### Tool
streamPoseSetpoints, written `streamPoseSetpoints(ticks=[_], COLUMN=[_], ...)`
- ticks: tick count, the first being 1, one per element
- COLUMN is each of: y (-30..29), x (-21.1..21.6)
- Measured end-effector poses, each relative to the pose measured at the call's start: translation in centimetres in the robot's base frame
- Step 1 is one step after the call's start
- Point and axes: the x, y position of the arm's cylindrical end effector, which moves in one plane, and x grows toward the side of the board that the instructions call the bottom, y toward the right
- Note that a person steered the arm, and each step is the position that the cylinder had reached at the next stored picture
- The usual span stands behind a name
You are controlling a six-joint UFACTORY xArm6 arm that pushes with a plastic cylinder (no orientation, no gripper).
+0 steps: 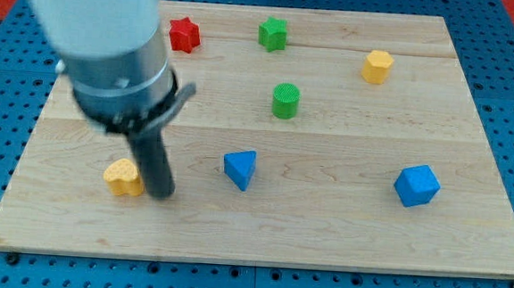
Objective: Slide the yellow heart towards the blue triangle
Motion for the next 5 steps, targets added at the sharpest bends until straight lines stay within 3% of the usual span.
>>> streamPoseSetpoints(ticks=[1, 2, 5], y=[-1.0, -1.0, -3.5], x=[-4.8, -1.2, -0.8])
